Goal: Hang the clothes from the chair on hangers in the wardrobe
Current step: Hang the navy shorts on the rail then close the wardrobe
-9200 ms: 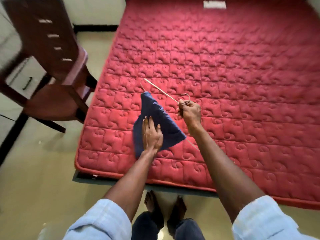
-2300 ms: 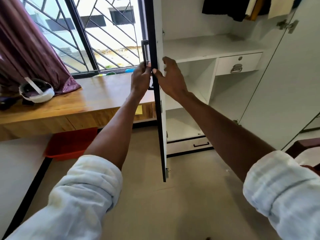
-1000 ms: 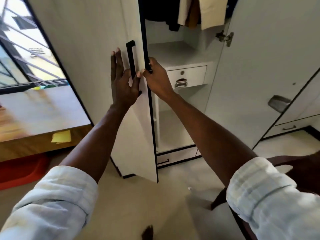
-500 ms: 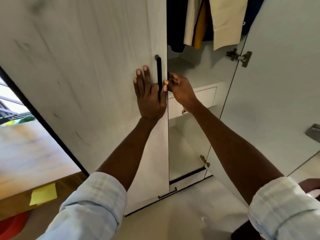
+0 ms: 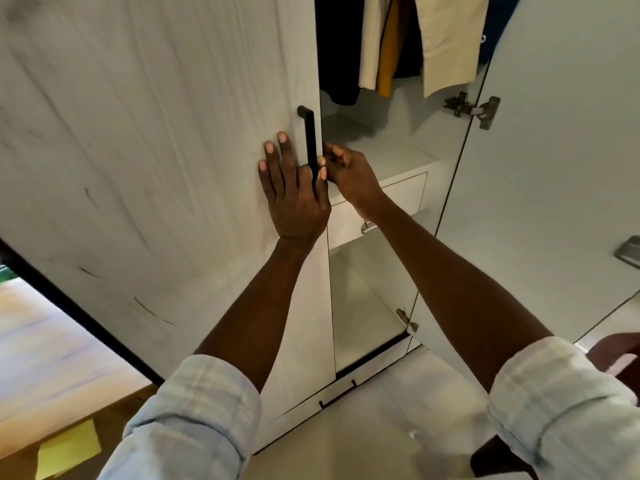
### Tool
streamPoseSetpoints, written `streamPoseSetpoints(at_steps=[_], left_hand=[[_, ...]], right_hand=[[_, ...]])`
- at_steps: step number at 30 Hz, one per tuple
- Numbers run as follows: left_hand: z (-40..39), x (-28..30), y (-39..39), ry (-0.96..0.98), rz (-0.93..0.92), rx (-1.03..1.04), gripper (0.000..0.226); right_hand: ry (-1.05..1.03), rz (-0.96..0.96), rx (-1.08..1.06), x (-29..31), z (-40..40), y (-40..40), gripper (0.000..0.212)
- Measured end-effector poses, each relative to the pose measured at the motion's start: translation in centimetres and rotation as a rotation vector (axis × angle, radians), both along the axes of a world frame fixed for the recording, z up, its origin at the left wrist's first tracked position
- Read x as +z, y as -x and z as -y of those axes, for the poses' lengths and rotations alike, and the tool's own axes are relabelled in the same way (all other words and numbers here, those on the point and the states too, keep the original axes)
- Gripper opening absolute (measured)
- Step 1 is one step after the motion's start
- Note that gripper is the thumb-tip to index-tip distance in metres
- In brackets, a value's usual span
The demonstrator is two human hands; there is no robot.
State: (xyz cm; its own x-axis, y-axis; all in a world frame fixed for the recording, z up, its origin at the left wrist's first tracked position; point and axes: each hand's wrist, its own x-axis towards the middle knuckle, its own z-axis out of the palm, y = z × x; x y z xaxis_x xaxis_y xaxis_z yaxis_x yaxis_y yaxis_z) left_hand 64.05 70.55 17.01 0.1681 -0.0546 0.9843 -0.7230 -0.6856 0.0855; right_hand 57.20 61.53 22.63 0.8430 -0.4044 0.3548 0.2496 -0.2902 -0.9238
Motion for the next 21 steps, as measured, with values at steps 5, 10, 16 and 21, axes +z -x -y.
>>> streamPoseSetpoints(at_steps=[5, 10, 16, 21], left_hand=[[-0.5, 0.4, 0.8, 0.008, -0.059, -0.086, 0.027], [0.6, -1.4, 5.1, 0.263, -0.228, -0.311, 0.040], [9.3, -6.8, 14.7, 0.122, -0.445, -0.506, 0.042], [20.6, -7.4, 24.6, -0.031, -0.471, -0.779, 0.038]], right_hand=[[0.092, -0.048, -0.077, -0.2, -0.1, 1.3, 0.022], [0.126, -0.133, -0.305, -3.6, 1.5, 5.7, 0.014], [0.190, -0.172, -0.572, -7.9, 7.7, 16.4, 0.028], [0.245, 0.028, -1.082, -7.3, 17.7, 28.5, 0.015]])
